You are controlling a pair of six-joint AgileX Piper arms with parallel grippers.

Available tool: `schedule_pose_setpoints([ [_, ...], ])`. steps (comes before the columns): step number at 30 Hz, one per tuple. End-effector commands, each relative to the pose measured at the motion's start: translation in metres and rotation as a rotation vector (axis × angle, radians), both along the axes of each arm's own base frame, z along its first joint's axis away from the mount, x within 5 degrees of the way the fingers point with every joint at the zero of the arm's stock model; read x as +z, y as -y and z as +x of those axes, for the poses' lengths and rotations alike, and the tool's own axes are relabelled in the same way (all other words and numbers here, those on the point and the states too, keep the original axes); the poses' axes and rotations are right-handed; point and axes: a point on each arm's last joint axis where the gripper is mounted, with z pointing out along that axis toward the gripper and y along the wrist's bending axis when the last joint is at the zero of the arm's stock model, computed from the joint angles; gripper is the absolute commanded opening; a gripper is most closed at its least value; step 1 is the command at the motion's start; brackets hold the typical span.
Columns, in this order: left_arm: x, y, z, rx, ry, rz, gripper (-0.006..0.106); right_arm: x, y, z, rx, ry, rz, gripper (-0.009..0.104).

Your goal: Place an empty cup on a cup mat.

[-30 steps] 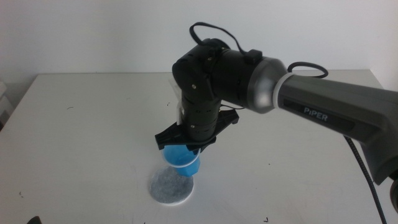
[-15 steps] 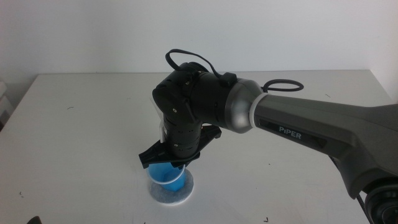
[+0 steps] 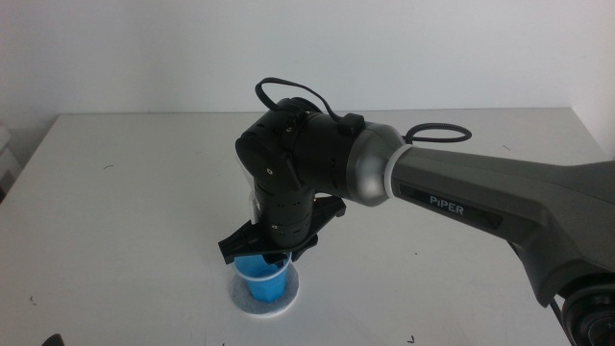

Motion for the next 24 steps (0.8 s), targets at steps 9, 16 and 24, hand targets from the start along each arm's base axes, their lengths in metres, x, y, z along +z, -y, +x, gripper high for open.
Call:
schedule_pose_setpoints([
  [9, 0.008, 0.0, 0.001, 0.0, 0.079, -0.015, 0.105, 0.073, 0.015, -0.001, -0.006, 0.153, 0.136, 0.071],
  [16, 0.008, 0.0, 0.001, 0.0, 0.079, -0.015, 0.105, 0.131, 0.089, -0.002, -0.108, 0.245, 0.222, 0.078],
  [24, 0.008, 0.0, 0.001, 0.0, 0.079, -0.015, 0.105, 0.162, 0.219, -0.051, -0.333, 0.4, 0.337, 0.078],
])
